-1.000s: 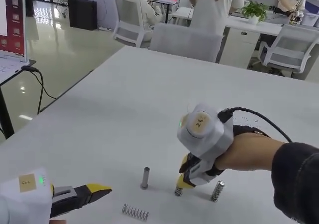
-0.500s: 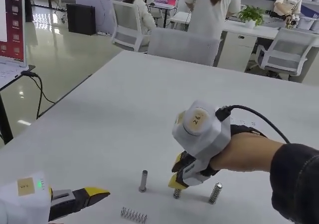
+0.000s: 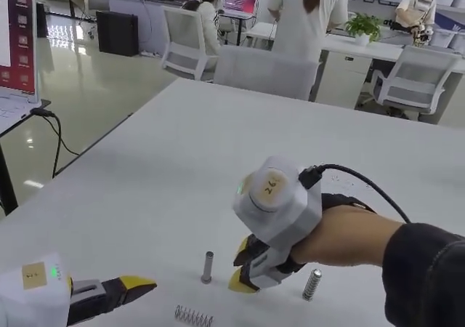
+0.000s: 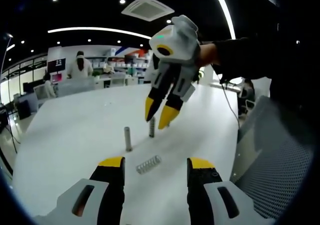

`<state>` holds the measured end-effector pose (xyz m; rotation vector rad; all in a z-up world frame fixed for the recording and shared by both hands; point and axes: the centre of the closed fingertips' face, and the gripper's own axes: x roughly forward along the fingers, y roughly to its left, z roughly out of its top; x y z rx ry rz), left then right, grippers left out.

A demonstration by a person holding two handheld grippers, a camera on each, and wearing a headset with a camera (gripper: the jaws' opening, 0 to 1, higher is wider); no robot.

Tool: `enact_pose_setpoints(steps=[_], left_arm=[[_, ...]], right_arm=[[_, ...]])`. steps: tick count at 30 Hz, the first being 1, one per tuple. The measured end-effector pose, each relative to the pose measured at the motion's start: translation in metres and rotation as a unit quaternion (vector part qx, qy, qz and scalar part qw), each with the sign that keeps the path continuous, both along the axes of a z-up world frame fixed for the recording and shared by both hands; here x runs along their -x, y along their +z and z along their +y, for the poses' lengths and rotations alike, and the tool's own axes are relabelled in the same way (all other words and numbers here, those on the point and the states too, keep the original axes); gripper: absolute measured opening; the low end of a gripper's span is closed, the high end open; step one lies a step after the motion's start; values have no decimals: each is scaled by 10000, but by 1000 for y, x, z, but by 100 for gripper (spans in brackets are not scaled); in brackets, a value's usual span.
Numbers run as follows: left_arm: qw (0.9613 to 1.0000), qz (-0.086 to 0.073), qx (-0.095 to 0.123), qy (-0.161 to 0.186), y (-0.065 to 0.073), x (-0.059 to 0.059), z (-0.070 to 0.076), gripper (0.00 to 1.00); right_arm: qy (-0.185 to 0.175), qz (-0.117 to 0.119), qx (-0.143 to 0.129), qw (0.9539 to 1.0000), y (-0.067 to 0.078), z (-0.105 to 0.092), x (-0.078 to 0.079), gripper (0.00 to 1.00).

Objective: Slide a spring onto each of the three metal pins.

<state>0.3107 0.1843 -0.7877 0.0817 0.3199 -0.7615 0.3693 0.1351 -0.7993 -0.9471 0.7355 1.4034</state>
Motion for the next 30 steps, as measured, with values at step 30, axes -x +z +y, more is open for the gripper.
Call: enact_pose_setpoints(steps=[30], left_arm=[[9999,114,-7,-20,-9,1,-2,43]], right_arm=[[-30,499,142,9986,-52,16,30,14]])
